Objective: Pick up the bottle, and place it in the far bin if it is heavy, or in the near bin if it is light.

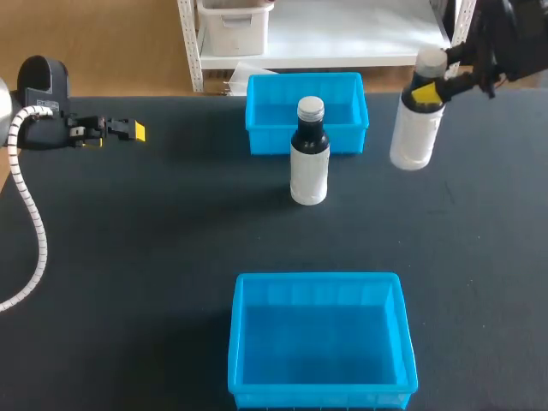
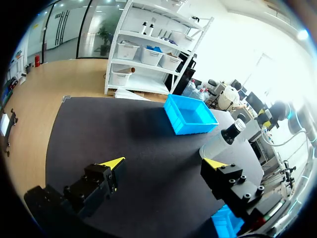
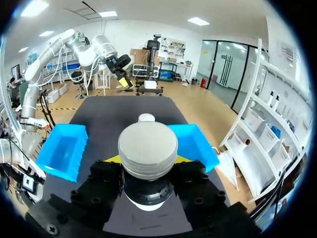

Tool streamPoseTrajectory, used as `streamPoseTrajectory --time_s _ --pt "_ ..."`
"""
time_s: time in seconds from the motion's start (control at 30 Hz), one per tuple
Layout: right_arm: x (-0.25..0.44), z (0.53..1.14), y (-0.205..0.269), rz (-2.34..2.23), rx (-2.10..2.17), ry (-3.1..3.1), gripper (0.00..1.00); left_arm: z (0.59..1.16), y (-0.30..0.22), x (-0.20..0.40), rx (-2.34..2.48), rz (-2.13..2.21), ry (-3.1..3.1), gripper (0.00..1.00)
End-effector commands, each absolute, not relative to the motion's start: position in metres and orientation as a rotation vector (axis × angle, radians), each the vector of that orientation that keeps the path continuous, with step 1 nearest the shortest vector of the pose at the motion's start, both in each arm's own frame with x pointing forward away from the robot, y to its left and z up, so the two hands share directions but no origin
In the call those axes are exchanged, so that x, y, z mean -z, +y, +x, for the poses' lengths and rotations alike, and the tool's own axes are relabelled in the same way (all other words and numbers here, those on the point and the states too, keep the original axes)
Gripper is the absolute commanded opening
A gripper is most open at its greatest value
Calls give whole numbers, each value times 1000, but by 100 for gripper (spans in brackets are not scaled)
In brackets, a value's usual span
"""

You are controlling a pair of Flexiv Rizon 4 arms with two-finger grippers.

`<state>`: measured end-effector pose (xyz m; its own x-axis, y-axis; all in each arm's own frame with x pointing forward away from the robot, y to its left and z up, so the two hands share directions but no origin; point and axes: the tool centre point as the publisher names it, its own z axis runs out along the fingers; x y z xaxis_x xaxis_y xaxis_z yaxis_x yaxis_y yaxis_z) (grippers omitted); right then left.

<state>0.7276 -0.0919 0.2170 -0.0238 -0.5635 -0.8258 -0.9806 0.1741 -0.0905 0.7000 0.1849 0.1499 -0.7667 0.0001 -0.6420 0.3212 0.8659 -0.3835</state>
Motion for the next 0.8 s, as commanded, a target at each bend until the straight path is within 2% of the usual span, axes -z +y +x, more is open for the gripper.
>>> streamPoseTrajectory --time_s 0.03,0.8 --pt "-225 750 -94 -1510 -731 1665 0 700 185 -150 637 231 2375 100" --pt "-237 827 -56 -1616 -766 1586 0 700 185 -150 637 231 2375 100"
